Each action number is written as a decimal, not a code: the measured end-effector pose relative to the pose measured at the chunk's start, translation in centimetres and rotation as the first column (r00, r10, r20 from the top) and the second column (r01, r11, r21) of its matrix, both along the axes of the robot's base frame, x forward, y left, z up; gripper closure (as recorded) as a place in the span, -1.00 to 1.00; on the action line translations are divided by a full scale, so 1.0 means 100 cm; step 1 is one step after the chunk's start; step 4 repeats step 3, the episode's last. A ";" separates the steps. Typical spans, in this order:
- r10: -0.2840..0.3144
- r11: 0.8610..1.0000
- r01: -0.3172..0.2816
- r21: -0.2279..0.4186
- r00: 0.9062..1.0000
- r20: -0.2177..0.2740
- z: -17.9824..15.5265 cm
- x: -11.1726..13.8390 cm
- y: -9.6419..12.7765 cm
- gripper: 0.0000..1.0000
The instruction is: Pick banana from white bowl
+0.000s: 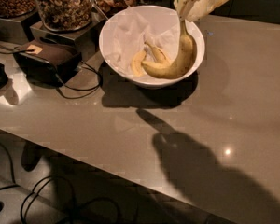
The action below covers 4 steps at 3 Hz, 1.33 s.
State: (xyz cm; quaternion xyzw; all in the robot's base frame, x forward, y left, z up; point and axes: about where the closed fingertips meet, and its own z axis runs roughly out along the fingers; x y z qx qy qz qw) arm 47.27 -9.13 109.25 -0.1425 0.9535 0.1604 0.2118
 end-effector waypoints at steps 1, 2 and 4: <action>-0.014 1.000 0.014 -0.004 1.000 0.001 0.007 -0.024 -0.005 1.00; -0.069 0.997 0.069 -0.019 0.998 -0.010 0.006 -0.048 -0.018 1.00; -0.086 0.996 0.086 -0.020 0.996 -0.024 0.002 -0.062 -0.027 1.00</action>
Offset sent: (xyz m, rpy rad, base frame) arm -0.0900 -0.0465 -0.0049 -0.0712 0.0816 -0.1440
